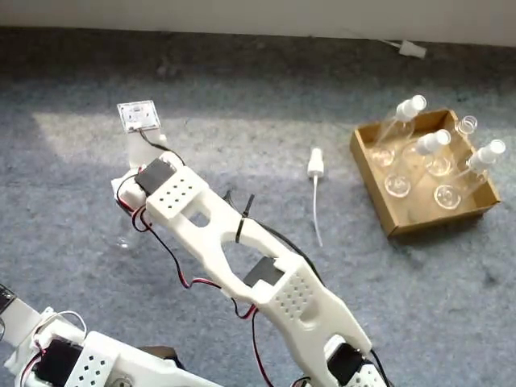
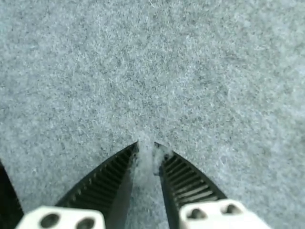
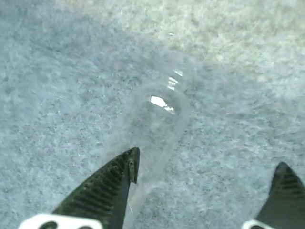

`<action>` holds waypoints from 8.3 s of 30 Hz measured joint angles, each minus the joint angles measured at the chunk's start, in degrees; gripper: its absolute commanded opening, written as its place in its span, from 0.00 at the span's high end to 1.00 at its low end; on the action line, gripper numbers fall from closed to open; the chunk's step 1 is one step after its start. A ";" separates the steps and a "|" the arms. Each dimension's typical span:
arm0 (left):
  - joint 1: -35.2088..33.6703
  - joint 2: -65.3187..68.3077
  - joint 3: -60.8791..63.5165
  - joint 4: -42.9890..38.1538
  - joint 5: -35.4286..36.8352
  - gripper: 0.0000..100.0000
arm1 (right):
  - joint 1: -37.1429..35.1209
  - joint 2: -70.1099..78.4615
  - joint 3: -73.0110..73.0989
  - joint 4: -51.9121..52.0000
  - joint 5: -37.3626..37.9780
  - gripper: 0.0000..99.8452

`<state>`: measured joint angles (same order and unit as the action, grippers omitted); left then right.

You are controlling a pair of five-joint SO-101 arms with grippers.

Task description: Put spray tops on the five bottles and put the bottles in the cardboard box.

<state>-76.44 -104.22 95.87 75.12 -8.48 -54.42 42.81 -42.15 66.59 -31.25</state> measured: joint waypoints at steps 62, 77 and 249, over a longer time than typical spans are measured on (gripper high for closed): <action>0.00 0.00 0.00 0.00 0.00 1.00 | 5.36 8.97 -13.98 19.34 37.27 0.81; 0.00 0.00 0.00 0.00 0.00 1.00 | 3.60 15.12 -14.59 12.13 63.12 0.81; 0.00 0.00 0.00 0.00 0.00 1.00 | 32.53 -79.03 108.48 -9.49 54.77 0.84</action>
<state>-76.44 -104.22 95.87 75.12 -8.48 -21.89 -36.22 66.33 57.10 23.52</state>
